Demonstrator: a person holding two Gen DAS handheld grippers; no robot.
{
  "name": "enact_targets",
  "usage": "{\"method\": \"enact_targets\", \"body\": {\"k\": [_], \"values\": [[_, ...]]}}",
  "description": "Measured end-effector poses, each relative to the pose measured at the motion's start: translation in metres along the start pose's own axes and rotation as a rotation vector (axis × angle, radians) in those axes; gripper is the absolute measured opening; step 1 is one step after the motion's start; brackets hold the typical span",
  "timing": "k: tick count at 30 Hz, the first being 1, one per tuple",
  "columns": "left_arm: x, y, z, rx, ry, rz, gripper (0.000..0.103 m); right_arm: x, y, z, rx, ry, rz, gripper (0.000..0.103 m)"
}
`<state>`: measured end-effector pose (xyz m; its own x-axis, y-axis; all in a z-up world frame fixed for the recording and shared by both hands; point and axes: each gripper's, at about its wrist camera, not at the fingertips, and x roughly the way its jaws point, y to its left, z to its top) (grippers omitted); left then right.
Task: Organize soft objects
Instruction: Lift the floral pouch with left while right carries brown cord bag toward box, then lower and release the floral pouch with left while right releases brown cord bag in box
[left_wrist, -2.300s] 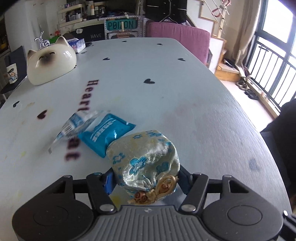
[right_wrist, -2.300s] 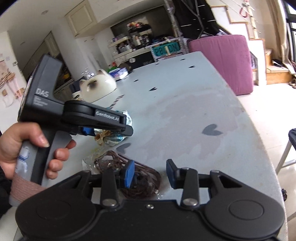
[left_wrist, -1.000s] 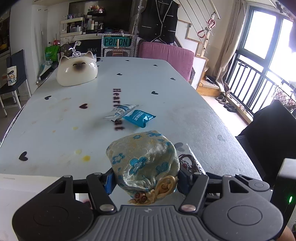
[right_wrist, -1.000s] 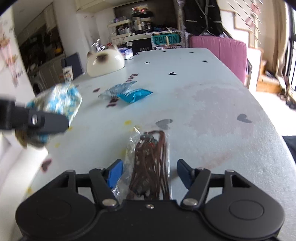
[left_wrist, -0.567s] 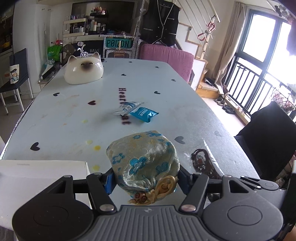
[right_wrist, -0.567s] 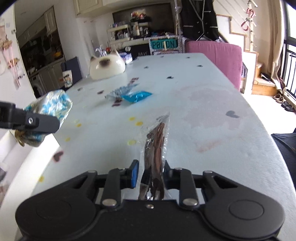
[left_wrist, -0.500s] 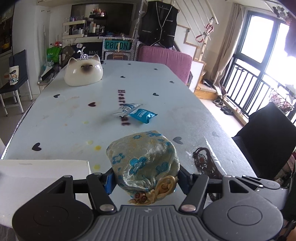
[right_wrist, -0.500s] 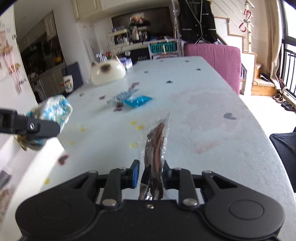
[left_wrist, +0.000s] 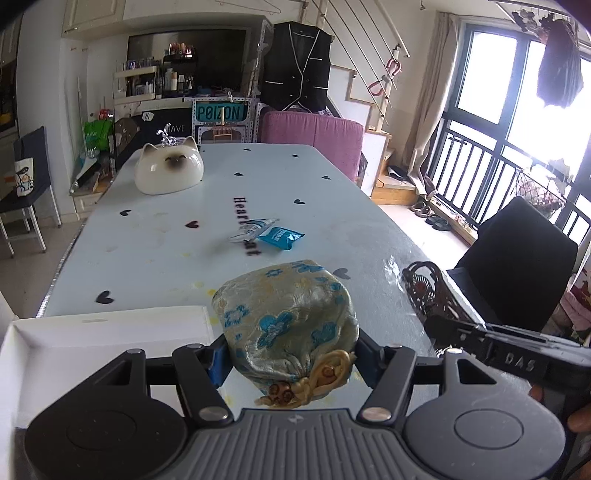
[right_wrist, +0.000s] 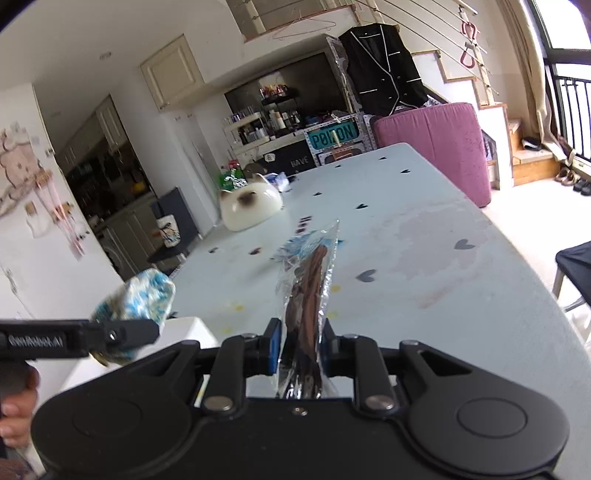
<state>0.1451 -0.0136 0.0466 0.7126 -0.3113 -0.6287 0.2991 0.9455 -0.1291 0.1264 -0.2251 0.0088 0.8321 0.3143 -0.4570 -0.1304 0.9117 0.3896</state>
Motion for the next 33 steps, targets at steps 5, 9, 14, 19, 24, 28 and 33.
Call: {"method": "enact_targets", "body": {"k": [5,9,14,19,24,28,33], "values": [[-0.025,0.016,-0.01,0.019,-0.011,0.017,0.065,-0.01,0.025,-0.006,-0.004,-0.002,0.065,0.021],[-0.042,0.036,-0.021,0.018,-0.011,0.045,0.065,-0.008,0.045,-0.012,-0.001,0.012,0.111,0.021],[-0.06,0.066,-0.037,0.003,-0.005,0.096,0.065,0.004,0.071,-0.021,-0.017,0.053,0.155,0.021],[-0.075,0.098,-0.053,-0.029,0.014,0.141,0.065,0.018,0.093,-0.029,-0.014,0.095,0.197,0.021],[-0.083,0.124,-0.071,-0.04,0.049,0.185,0.065,0.031,0.113,-0.034,0.002,0.126,0.225,0.021],[-0.084,0.142,-0.081,-0.069,0.063,0.203,0.065,0.044,0.123,-0.038,0.021,0.153,0.222,0.021],[-0.077,0.162,-0.084,-0.101,0.07,0.219,0.065,0.058,0.136,-0.043,0.043,0.181,0.219,0.021]]}}
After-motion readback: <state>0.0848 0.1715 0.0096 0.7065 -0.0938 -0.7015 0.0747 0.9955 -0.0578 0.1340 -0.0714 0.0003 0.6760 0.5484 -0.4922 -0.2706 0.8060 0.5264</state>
